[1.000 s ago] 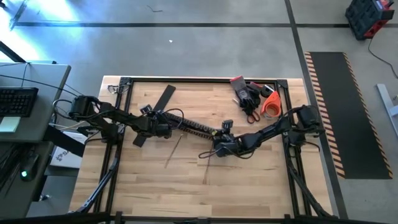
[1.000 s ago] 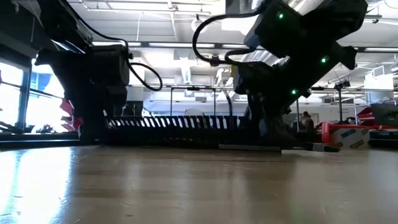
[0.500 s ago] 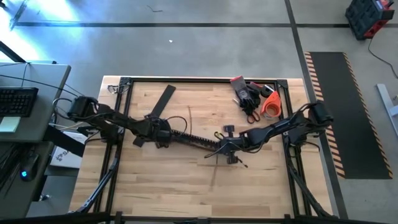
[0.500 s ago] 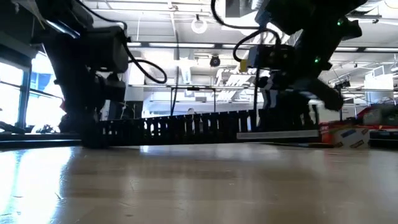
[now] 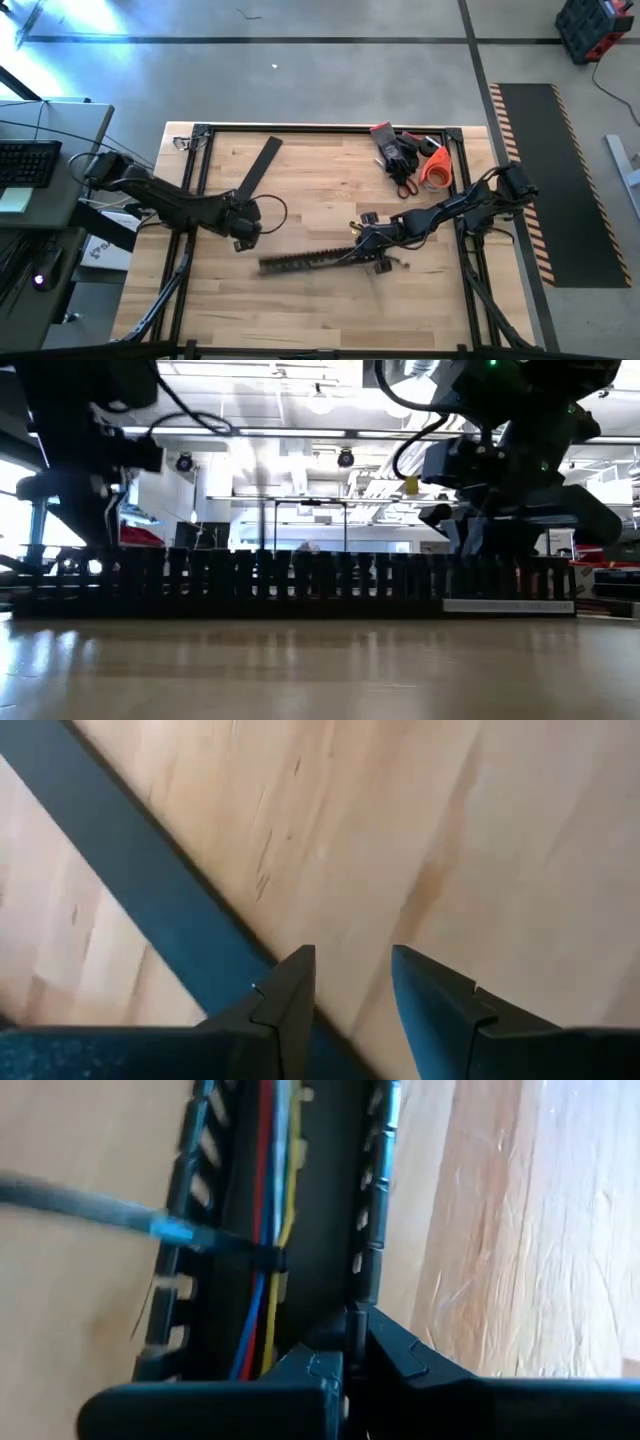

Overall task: Ziptie cables
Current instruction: Put the zip-tied cables into the black cable duct, then close the black cable duct

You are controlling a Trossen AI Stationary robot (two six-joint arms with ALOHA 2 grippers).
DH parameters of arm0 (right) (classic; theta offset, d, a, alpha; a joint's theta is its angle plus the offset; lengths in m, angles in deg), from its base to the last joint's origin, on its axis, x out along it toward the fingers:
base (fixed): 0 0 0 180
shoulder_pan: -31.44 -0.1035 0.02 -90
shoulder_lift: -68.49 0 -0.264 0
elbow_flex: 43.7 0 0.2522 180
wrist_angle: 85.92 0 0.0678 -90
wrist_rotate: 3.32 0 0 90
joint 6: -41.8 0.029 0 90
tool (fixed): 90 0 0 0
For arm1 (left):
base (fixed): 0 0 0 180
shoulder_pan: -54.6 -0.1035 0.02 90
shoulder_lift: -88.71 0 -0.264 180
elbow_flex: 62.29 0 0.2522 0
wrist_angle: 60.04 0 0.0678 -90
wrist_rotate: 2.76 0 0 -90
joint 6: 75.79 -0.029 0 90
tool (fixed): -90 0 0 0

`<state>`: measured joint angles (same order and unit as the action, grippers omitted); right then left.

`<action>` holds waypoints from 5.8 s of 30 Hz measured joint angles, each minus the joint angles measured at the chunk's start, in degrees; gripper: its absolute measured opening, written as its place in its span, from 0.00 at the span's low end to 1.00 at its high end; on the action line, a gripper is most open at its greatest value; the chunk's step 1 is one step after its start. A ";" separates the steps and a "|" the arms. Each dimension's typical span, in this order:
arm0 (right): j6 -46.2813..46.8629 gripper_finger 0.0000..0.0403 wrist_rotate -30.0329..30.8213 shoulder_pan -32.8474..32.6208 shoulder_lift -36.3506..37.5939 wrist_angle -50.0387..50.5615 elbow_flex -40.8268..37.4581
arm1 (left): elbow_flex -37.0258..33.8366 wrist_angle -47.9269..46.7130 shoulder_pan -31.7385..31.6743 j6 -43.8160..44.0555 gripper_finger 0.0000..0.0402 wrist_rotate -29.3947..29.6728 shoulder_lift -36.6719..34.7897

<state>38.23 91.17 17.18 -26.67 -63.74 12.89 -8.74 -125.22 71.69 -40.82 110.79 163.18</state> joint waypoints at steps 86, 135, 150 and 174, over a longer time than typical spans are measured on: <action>3.80 0.56 0.24 11.46 -3.32 -30.25 4.25 | -23.87 85.17 -18.50 -19.73 0.63 -10.06 2.43; 0.10 0.64 -8.92 20.22 -32.84 -30.78 22.13 | -23.87 82.18 -8.29 -17.53 0.63 6.96 -0.45; -0.92 0.54 -7.33 20.17 -35.73 -36.66 22.43 | -20.39 79.12 -5.93 -24.76 0.55 7.88 -5.17; -4.53 0.53 0.43 18.46 -9.34 -17.65 21.73 | -18.71 51.13 8.45 -22.97 0.00 26.31 -36.89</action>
<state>33.70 91.60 35.64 -36.00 -81.39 34.61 -27.45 -74.09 80.14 -63.78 137.10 126.28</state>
